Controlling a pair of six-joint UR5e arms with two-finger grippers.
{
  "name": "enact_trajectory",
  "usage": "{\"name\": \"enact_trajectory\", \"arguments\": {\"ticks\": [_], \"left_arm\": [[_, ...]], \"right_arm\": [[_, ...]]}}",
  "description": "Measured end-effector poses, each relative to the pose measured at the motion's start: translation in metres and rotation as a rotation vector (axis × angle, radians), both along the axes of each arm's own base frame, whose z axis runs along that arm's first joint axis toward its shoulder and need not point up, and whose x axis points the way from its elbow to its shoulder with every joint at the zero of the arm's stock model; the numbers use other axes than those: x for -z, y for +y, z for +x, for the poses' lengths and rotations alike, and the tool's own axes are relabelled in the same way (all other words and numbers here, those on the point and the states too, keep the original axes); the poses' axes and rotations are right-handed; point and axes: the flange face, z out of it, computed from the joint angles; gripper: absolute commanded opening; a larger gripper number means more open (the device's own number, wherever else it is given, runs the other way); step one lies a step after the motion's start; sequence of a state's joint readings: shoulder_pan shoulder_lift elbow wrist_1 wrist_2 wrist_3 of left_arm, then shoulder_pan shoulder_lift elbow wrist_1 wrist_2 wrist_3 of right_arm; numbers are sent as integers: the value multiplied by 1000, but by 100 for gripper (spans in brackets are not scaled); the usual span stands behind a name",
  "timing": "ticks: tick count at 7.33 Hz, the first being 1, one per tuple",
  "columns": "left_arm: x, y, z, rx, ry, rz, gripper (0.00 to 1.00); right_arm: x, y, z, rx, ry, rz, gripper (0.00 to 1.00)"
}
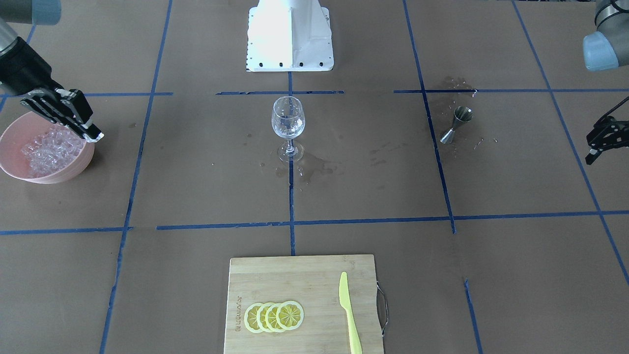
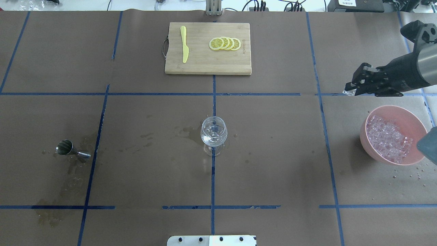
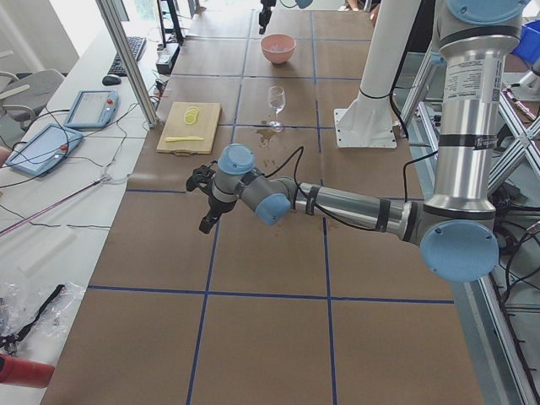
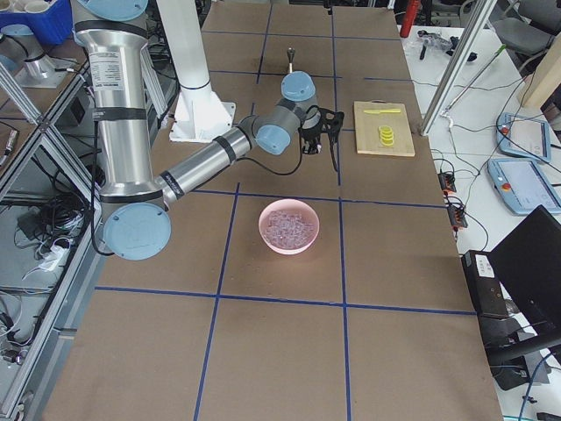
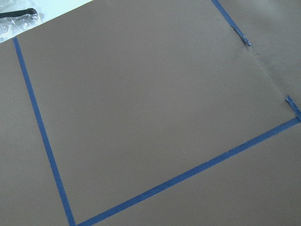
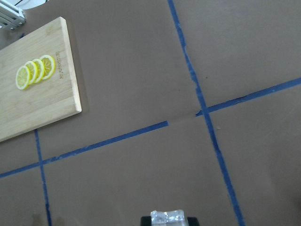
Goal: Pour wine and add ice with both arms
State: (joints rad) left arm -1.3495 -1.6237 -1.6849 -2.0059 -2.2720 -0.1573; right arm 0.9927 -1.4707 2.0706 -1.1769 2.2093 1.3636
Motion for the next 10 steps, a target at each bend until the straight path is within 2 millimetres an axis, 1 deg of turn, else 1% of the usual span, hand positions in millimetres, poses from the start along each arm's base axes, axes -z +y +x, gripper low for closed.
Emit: {"name": "enact_trajectory", "arguments": {"ticks": [2,3,4,5,6,7,8,9,10], "left_arm": [[-17,-1,-35,-14,127,-156,100],[-17,2,-47,-3,164,-209,100],[-20,8,-56,25,161,-238,100],[-30,15,-63,69,115,-259,100],[-36,18,-67,105,64,-263,100],[-39,20,-70,121,41,-265,100],[-40,21,-71,128,32,-266,100],[-41,21,-71,129,30,-266,100],[-41,21,-72,130,30,-265,100]], "right_arm": [[45,6,-39,4,-71,-23,0],[65,13,-64,1,-91,-24,0],[87,23,-97,-11,-97,-32,0],[118,35,-133,-25,-83,-46,0],[156,49,-167,-33,-57,-61,0],[185,66,-194,-41,-38,-67,0],[205,82,-216,-50,-32,-63,0],[217,91,-230,-57,-33,-57,0],[224,93,-239,-61,-33,-54,0]]}}
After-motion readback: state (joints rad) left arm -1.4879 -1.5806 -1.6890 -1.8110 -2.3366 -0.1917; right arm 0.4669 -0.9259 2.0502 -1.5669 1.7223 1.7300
